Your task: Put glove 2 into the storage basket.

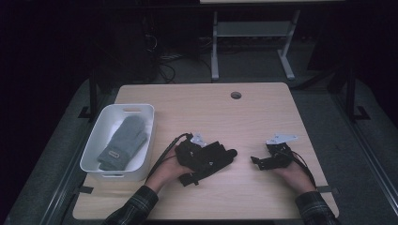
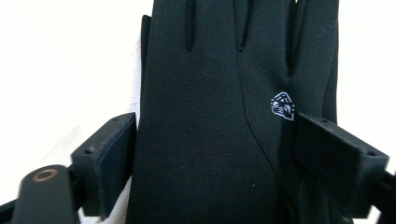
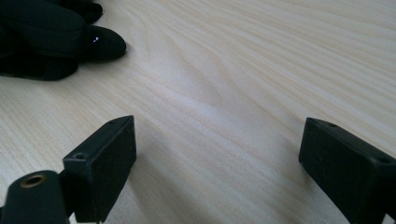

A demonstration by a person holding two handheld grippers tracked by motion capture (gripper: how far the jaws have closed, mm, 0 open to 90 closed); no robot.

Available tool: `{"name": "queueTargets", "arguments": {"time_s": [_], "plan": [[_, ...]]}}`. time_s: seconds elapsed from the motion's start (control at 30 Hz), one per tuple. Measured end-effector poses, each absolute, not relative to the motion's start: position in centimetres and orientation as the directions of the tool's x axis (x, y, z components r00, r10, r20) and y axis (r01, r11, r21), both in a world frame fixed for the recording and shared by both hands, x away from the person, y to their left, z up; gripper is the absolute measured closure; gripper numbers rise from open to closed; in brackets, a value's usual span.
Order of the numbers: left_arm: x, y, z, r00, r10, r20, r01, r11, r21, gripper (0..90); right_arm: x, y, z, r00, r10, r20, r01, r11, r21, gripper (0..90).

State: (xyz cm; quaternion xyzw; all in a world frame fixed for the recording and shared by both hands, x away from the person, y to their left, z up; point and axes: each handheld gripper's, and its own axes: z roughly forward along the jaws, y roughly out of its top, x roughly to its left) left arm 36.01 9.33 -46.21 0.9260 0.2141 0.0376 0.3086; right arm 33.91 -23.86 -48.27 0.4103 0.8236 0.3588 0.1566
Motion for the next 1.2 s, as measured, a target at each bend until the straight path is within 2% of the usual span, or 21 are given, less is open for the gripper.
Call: {"name": "queueTargets", "arguments": {"time_s": [0.23,0.3,0.37,0.47,0.77,1.2], "plan": [[35.4,9.2,-45.7,0.916,0.391,-0.089,0.365,-0.722,0.588,39.3,33.9,-23.8,-48.3,-0.615,0.787,0.034,0.562,0.408,0.72,10.9],[35.4,9.2,-45.6,0.921,0.375,-0.105,0.362,-0.726,0.584,51.5,33.9,-23.8,-48.3,-0.617,0.786,0.034,0.56,0.409,0.72,10.9],[35.4,9.2,-45.5,0.922,0.369,-0.119,0.367,-0.73,0.576,59.2,33.9,-23.8,-48.3,-0.619,0.785,0.033,0.559,0.41,0.721,10.9],[35.4,9.1,-45.3,0.922,0.367,-0.124,0.37,-0.739,0.563,65.4,33.9,-23.8,-48.3,-0.619,0.784,0.033,0.558,0.411,0.721,11.0],[35.4,9.1,-44.8,0.904,0.394,-0.164,0.414,-0.715,0.562,68.6,33.9,-23.7,-48.3,-0.617,0.786,0.034,0.561,0.41,0.72,11.0],[34.9,9.7,-41.2,0.878,0.435,-0.2,0.461,-0.659,0.594,69.1,33.9,-23.7,-48.2,-0.616,0.787,0.039,0.565,0.407,0.717,10.9]]}}
